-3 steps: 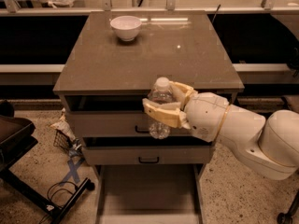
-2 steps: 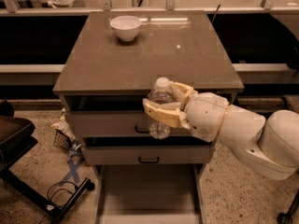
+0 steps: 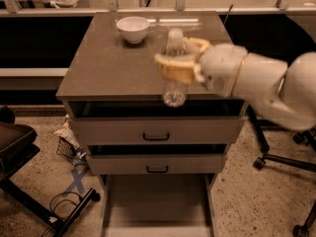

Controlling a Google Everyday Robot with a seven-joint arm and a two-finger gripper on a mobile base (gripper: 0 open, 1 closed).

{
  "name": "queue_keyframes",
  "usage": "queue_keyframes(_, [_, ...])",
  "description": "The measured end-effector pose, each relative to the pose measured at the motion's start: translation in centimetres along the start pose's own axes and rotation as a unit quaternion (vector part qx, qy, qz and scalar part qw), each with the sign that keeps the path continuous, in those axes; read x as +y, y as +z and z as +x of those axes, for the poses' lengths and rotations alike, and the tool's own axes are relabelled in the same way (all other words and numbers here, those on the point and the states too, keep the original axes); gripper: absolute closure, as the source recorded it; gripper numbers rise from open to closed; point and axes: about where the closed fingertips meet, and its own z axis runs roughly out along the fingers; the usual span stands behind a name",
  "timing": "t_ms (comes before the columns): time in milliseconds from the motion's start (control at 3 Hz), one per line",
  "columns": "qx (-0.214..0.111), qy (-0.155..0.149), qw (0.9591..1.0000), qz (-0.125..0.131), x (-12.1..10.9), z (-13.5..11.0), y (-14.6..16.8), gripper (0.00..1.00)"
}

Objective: Pick water bottle from bottom drawer and place on counter

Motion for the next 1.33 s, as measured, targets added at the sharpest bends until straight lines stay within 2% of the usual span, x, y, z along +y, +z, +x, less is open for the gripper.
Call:
queue_keyframes(333, [0.002,0.006,0.9999,0.016,-5.2,-3.4,1.8,1.0])
queue_keyframes(667, [0.003,0.026,0.9994,0.024,-10.2,-4.7,4.5,1.0])
queue_keyframes(1000, [-0.003,0.051,0.9984,0.025,-13.8,-4.2,7.4,1.0])
queue_keyframes(1333, [0.006,0.059,0.9975,0.038,-16.9,-2.3,9.2,1.0])
